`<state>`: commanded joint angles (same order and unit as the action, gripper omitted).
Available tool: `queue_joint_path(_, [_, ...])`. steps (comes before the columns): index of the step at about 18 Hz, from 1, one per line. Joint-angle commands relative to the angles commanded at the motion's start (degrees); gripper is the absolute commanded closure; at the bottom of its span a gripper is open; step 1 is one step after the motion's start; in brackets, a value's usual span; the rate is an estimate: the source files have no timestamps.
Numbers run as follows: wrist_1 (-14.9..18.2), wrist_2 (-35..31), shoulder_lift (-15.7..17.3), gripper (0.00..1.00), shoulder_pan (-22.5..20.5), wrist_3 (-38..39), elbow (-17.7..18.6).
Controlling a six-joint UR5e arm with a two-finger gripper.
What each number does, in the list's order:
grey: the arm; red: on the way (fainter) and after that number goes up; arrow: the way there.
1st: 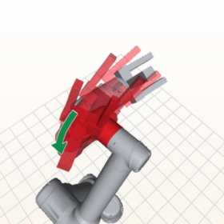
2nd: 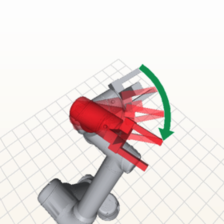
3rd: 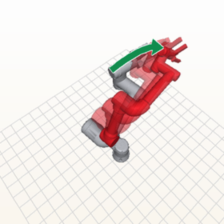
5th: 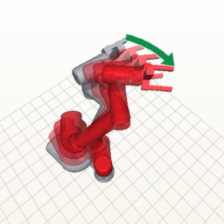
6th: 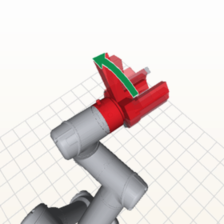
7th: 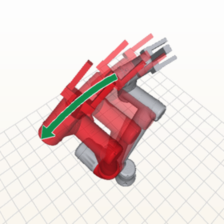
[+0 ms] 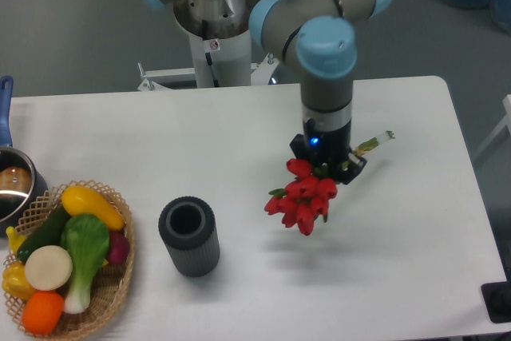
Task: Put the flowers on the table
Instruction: 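Lower the held red tulips toward the table beside the black vase, then lay the tulips flat on the table surface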
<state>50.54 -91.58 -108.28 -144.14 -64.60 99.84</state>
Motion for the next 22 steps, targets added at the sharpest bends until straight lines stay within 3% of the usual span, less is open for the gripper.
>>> queue_joint_path(11, [-0.7, 0.4, -6.7, 0.75, 0.5, 0.3, -0.8])
queue_joint_path(22, [-0.8, 0.4, -8.4, 0.73, 0.4, 0.2, -1.3])
